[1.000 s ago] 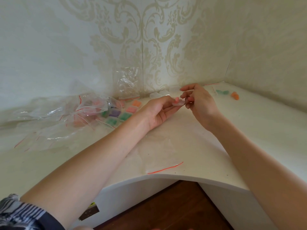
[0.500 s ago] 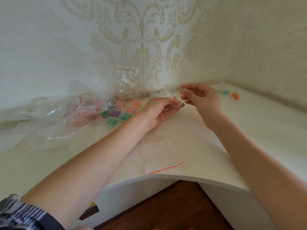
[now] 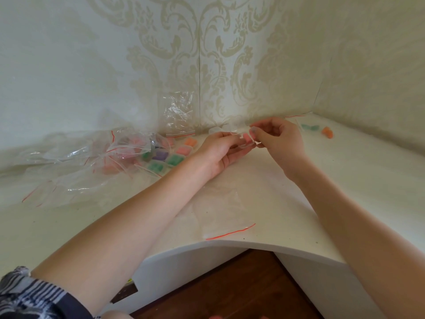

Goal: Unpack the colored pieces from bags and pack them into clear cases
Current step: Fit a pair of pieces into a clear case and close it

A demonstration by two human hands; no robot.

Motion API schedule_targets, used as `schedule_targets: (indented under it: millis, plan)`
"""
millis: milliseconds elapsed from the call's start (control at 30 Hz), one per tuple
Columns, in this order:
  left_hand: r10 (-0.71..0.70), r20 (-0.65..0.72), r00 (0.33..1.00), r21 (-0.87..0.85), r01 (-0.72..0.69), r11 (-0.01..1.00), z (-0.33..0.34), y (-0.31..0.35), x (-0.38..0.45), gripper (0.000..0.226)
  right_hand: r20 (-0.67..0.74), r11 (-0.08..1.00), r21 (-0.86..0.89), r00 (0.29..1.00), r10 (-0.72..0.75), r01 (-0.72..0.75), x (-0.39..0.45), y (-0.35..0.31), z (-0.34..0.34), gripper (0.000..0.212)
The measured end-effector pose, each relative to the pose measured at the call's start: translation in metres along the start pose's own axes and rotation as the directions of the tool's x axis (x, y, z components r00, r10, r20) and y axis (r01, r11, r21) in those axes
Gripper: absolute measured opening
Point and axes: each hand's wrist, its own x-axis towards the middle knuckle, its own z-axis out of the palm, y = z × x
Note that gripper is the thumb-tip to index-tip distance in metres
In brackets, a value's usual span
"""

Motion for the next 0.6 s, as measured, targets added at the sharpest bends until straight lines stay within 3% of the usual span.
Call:
schedule_targets:
  millis: [133,267,367,600]
  plan:
    - [-0.040,0.033,0.999,0.045,0.038,0.998,0.0008,0.0029,-0.0020,0.009,0.022,1.000,-0.022,1.000,0.014,-0.014,-0.0022,-0.0006,0.0022,0.007]
    - [-0.075,0.025,0.997,-0.051,0.076,0.996,0.0003,0.0041,-0.0022,0.015,0.014,0.998,0.050,0.999,0.046,-0.047,-0.0029,-0.0011,0.0034,0.007]
    - [-0.046,0.035,0.998,-0.028,0.047,0.998,0.0005,0.0027,-0.0018,0.008,-0.015,0.997,0.047,0.998,0.055,-0.054,-0.0007,-0.0008,0.0013,0.011]
    - [-0.086,0.057,0.995,-0.014,0.087,0.996,0.0022,0.0035,-0.0053,0.015,0.031,1.000,0.001,0.999,0.028,-0.029,-0.0012,0.0022,0.0054,0.005]
